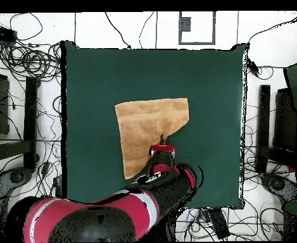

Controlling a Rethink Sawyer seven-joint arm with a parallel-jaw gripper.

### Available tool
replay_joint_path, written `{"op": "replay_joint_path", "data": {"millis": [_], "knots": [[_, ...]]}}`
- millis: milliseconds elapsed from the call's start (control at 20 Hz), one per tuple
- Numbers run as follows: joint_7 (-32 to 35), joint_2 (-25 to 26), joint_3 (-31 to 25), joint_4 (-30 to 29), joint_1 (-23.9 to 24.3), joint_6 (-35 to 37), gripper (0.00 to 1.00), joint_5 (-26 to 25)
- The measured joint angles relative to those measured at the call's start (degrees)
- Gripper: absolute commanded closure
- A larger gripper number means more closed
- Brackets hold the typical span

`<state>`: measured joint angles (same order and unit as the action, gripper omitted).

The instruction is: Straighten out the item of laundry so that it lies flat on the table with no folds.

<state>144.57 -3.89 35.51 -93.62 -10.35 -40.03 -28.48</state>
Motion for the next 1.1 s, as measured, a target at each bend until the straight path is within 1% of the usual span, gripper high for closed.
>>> {"op": "replay_joint_path", "data": {"millis": [100,200,250,300,400,500,550,650,950,1100], "knots": [[0.0,-1.85,-1.74,0.01,1.96,3.39,1.0,-1.92],[0.0,-5.85,-6.33,-0.02,7.66,8.47,1.0,-5.66],[0.0,-6.93,-7.77,-0.02,9.63,9.74,1.0,-6.54],[0.0,-7.69,-8.88,-0.04,11.11,10.64,1.0,-7.07],[0.0,-9.94,-12.35,-0.22,15.83,12.9,1.0,-8.14],[0.0,-11.55,-15.19,-0.52,19.85,14.73,1.0,-8.17],[0.0,-12.64,-17.24,-0.79,22.71,16.07,1.0,-8.04],[0.0,-13.28,-18.51,-1.16,24.15,16.8,1.0,-7.53],[0.0,-13.56,-18.89,-1.67,24.41,17.13,1.0,-6.24],[0.0,-14.17,-20.8,-2.56,26.6,16.88,1.0,-5.71]]}}
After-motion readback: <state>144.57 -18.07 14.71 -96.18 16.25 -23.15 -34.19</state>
